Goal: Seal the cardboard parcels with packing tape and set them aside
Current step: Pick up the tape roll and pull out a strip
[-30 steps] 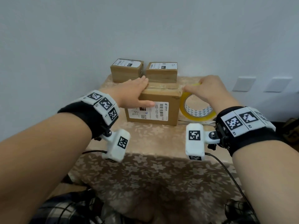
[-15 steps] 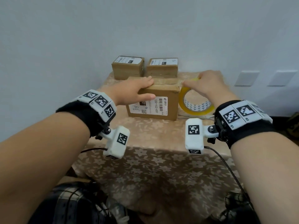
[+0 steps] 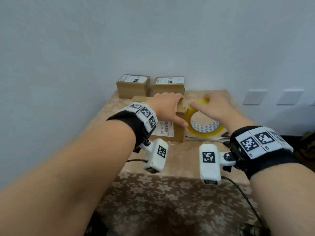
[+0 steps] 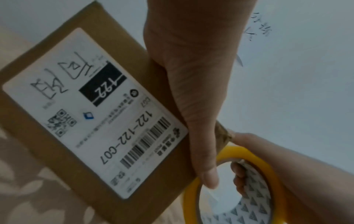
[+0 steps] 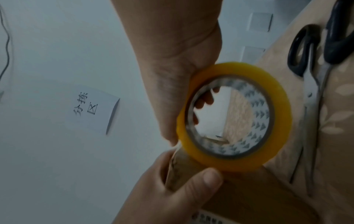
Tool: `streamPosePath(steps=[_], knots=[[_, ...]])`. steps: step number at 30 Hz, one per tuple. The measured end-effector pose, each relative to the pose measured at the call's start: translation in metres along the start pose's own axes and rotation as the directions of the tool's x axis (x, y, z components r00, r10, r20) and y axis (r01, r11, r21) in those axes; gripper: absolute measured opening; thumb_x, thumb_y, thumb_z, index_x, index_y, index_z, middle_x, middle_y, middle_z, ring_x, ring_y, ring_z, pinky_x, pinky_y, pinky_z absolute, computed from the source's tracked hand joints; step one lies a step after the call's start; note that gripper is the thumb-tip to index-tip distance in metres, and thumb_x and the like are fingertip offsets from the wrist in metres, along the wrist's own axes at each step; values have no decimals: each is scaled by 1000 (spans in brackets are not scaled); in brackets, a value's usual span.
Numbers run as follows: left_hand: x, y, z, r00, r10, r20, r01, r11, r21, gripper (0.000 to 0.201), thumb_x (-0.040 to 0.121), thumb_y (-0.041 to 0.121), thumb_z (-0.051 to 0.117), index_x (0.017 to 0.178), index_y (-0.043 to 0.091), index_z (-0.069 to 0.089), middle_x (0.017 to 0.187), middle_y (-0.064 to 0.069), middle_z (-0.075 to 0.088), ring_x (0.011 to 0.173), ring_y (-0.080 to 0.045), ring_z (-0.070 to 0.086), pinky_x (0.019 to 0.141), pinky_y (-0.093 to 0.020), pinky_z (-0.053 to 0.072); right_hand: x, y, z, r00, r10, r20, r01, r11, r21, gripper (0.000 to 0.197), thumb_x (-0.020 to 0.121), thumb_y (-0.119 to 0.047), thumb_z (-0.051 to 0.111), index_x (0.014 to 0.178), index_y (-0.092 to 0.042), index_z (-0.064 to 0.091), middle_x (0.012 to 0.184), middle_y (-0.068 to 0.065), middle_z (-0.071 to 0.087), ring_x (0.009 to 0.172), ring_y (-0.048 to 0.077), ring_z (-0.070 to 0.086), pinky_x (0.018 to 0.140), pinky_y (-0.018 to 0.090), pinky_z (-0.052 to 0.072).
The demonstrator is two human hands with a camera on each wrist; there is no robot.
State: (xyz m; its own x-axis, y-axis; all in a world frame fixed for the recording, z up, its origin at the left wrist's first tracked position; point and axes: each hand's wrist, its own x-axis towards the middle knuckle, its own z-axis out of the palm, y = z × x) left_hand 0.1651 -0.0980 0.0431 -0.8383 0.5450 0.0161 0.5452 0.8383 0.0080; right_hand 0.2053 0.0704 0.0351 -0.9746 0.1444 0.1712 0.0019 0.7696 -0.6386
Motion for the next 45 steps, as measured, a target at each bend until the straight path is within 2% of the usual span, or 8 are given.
streamPosePath(steps=[8, 14, 17, 24, 30, 35, 39, 45], knots=[[-18, -14, -10, 924, -181, -337, -94, 747, -658, 91, 59, 62, 77, 132, 21, 41, 126, 5, 54, 115, -11, 53, 101, -39, 44, 6, -37, -40, 920, 0, -392, 212, 841, 497, 47, 78, -62, 62, 98, -19, 61, 93, -3, 61, 90, 16, 59, 75, 28, 41], [-41, -31, -4, 858, -330, -393, -197, 496, -846, 69, 70, 42, 80, 124, 20, 43, 119, 8, 58, 108, 1, 56, 94, -21, 46, 6, -95, -43, 910, -153, -386, 296, 890, 347, 49, 76, -64, 64, 99, -20, 60, 89, -10, 57, 87, 12, 54, 72, 27, 41], [-42, -36, 2, 881, -365, -300, -153, 382, -911, 81, 63, 57, 75, 127, 22, 39, 121, 5, 58, 112, -8, 58, 99, -35, 46, 13, -134, -46, 908, -272, -318, 324, 938, 124, 60, 76, -66, 63, 112, -18, 58, 99, -7, 51, 93, 13, 47, 76, 27, 37], [-44, -57, -11, 916, -242, -321, -87, 660, -746, 84, 67, 62, 74, 133, 23, 41, 133, 4, 53, 122, -8, 50, 105, -37, 42, 27, -155, -15, 940, -320, -119, 320, 947, -13, 66, 82, -64, 57, 123, -12, 55, 110, 1, 56, 107, 22, 53, 78, 30, 39], [-56, -65, -13, 944, -229, -238, -33, 651, -759, 64, 82, 38, 70, 135, 19, 39, 124, 14, 51, 111, -1, 50, 77, 4, 34, 30, -168, -15, 944, -324, -68, 315, 942, -118, 41, 81, -52, 60, 89, -12, 53, 73, -5, 46, 77, 19, 48, 61, 30, 36], [-56, -69, -15, 953, -269, -138, 79, 663, -745, 61, 84, 45, 64, 129, 13, 39, 114, 0, 57, 91, -4, 56, 67, -10, 43, 35, -148, -46, 963, -270, -13, 237, 866, -440, 38, 73, -48, 64, 73, -11, 57, 70, 3, 55, 68, 23, 53, 53, 27, 33], [-59, -63, -24, 957, -248, -147, 126, 819, -560, 58, 91, 49, 53, 136, 15, 38, 128, 3, 52, 104, -8, 53, 72, 0, 30, 35, -144, -40, 955, -296, -21, 249, 838, -485, 39, 76, -50, 61, 91, -13, 60, 84, 1, 61, 82, 24, 57, 61, 29, 37], [-57, -55, -44, 976, -203, -78, 206, 978, 38, 90, 86, 71, 32, 148, 6, 23, 158, -12, 13, 145, -24, 15, 114, -36, 18, 39, -144, -35, 957, -290, -34, 238, 844, -481, 40, 84, -52, 51, 92, -14, 59, 87, 1, 59, 84, 24, 55, 65, 31, 36]])
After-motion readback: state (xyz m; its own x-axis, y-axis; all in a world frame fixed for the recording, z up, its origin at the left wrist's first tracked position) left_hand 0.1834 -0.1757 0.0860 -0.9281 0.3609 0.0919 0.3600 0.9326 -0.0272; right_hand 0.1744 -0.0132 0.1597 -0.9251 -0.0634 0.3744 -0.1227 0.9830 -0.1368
